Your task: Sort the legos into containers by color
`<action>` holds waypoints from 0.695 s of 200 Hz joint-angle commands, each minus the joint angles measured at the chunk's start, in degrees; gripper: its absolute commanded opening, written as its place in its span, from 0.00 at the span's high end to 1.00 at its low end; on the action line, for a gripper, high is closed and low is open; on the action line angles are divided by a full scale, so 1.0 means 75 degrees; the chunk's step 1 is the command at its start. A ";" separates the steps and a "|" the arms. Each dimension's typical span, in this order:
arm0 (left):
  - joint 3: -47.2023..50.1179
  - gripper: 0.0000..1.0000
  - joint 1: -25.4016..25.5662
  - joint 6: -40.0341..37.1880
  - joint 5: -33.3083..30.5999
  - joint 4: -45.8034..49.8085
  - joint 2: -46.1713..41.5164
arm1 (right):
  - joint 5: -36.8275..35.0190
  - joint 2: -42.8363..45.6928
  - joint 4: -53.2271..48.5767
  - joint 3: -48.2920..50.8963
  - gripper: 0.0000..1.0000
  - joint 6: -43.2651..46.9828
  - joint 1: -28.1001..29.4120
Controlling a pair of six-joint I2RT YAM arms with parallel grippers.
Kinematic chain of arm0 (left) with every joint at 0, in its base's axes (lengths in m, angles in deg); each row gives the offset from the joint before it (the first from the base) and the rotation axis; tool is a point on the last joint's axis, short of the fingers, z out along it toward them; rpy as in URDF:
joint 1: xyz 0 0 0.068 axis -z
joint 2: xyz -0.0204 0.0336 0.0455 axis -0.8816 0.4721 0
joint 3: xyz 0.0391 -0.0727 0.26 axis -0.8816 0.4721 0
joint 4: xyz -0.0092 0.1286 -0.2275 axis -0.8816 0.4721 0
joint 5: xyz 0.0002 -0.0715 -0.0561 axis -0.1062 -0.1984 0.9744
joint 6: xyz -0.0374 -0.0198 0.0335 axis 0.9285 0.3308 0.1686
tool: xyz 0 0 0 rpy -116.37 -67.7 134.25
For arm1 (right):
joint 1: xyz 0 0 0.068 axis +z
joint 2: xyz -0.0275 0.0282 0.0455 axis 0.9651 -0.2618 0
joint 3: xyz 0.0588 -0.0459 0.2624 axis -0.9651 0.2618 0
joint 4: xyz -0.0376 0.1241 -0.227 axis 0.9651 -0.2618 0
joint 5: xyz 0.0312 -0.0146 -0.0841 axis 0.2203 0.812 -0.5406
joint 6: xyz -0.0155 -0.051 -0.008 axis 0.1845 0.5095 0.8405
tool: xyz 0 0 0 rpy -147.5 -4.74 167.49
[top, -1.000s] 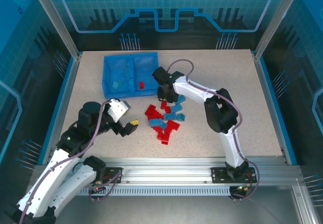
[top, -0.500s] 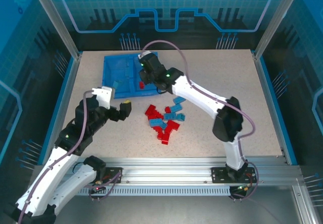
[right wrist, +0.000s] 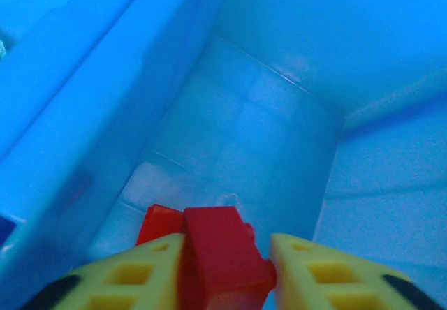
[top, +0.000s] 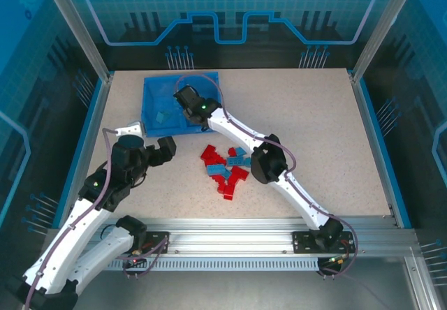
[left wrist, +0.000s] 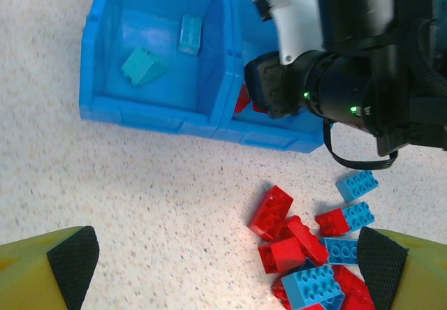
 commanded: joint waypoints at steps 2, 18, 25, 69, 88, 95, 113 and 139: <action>0.0097 0.01 0.0044 0.1121 0.0161 0.0432 0.0165 | 0.0122 0.0751 -0.0107 0.0141 0.55 -0.0134 -0.0058; 0.0174 0.01 0.0039 0.1533 0.0566 0.0294 0.0371 | 0.0179 0.1195 -0.0137 0.0336 0.49 -0.0163 -0.0064; 0.0213 0.01 0.0038 0.1620 0.0821 0.0152 0.0510 | 0.0244 0.1425 -0.0177 0.0430 0.49 -0.0222 -0.0083; -0.0011 0.01 0.0207 0.1426 0.1941 -0.0110 0.2052 | 0.2136 0.3996 -0.0726 0.2319 0.51 -0.1201 -0.0577; -0.0407 0.01 0.0519 0.0964 0.1957 -0.0037 0.3010 | 0.3906 0.5703 -0.0276 0.4301 0.49 -0.1264 -0.0948; -0.0568 0.01 0.0628 0.0802 0.1927 -0.0036 0.3354 | 0.4476 0.6324 0.0097 0.5145 0.48 -0.1225 -0.1057; -0.0827 0.01 0.0752 0.0599 0.1877 -0.0225 0.4176 | 0.5450 0.7849 0.0480 0.6933 0.38 -0.1029 -0.1280; -0.1264 0.01 0.0770 0.0505 0.1910 -0.0723 0.5274 | 0.5435 0.9168 0.0071 0.8364 0.26 -0.0814 -0.1362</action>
